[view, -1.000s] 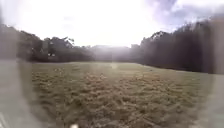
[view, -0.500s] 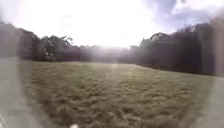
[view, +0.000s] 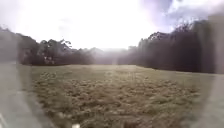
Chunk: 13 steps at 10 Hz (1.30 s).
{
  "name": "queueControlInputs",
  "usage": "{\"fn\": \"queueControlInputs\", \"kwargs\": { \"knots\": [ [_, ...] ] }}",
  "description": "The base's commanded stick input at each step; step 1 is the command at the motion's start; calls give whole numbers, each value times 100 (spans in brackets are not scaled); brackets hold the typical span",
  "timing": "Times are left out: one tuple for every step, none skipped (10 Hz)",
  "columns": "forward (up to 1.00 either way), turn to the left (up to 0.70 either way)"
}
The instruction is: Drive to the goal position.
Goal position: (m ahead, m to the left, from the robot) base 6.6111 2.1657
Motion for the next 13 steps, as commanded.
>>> {"fn": "queueControlInputs", "kwargs": {
  "knots": [
    [70, 0],
    [70, 0],
    [70, 0],
    [70, 0],
    [70, 0],
    [70, 0],
    [70, 0],
    [70, 0],
    [70, 0],
    [70, 0],
    [70, 0],
    [70, 0],
    [70, 0]
  ]
}}
